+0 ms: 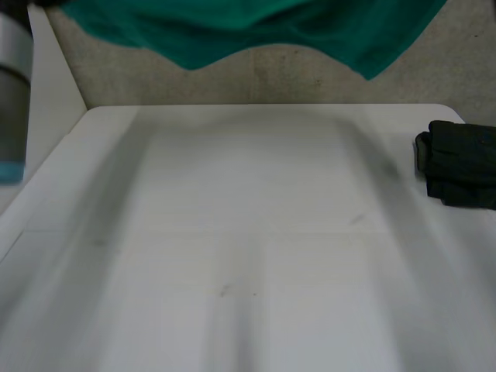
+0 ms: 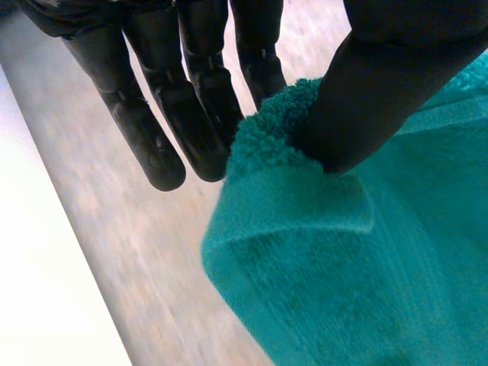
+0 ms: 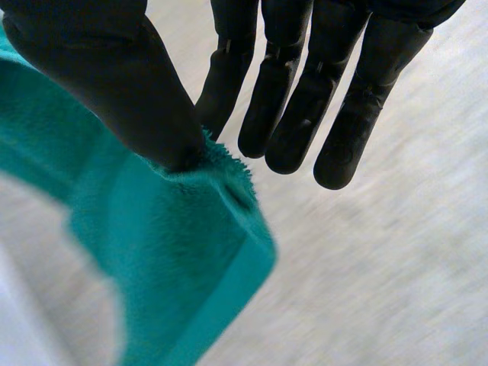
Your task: Fold the laundry.
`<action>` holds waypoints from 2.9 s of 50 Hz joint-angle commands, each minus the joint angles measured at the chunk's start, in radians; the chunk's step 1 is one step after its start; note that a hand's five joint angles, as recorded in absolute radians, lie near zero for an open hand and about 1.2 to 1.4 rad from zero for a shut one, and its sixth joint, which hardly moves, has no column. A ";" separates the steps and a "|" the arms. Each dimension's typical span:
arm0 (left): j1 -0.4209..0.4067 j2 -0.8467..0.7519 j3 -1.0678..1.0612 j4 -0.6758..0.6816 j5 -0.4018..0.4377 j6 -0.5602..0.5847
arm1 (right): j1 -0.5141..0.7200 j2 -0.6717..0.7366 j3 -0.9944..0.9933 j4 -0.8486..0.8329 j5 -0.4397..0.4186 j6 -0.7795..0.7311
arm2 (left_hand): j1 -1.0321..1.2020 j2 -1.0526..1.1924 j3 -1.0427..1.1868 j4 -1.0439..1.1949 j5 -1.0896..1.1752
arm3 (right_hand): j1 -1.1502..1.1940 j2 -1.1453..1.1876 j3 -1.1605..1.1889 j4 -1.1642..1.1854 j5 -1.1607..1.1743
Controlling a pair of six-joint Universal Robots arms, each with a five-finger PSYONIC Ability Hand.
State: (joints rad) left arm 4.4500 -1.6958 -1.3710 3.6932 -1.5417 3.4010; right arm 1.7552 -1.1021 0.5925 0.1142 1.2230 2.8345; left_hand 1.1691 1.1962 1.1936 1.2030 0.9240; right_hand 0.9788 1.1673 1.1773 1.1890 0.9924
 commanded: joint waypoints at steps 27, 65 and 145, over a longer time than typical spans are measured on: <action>0.123 -0.090 -0.425 -0.496 0.048 0.141 | -0.059 0.016 0.828 0.264 -0.010 -0.440 | 0.227 0.200 0.203 0.193 0.298 | 0.417 0.229 0.219 0.207 0.229; 0.089 -0.120 -0.284 -0.499 0.048 0.184 | -0.055 -0.150 0.983 0.076 0.014 -0.339 | 0.227 0.200 0.203 0.193 0.298 | -0.521 -0.709 -0.719 -0.731 -0.709; 0.111 0.111 -0.594 -0.871 0.035 0.382 | -0.405 -0.285 1.118 0.590 -0.060 -0.927 | 0.227 0.200 0.203 0.193 0.298 | 0.417 0.229 0.219 0.207 0.229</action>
State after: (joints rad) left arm 4.5555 -1.7038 -1.8173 2.9068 -1.5095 3.6397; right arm 1.4283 -1.3354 1.7155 0.4008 1.1589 2.1319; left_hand 1.1691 1.1969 1.1938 1.2031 0.9239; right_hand 0.9480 1.1632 1.1795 1.1882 0.9877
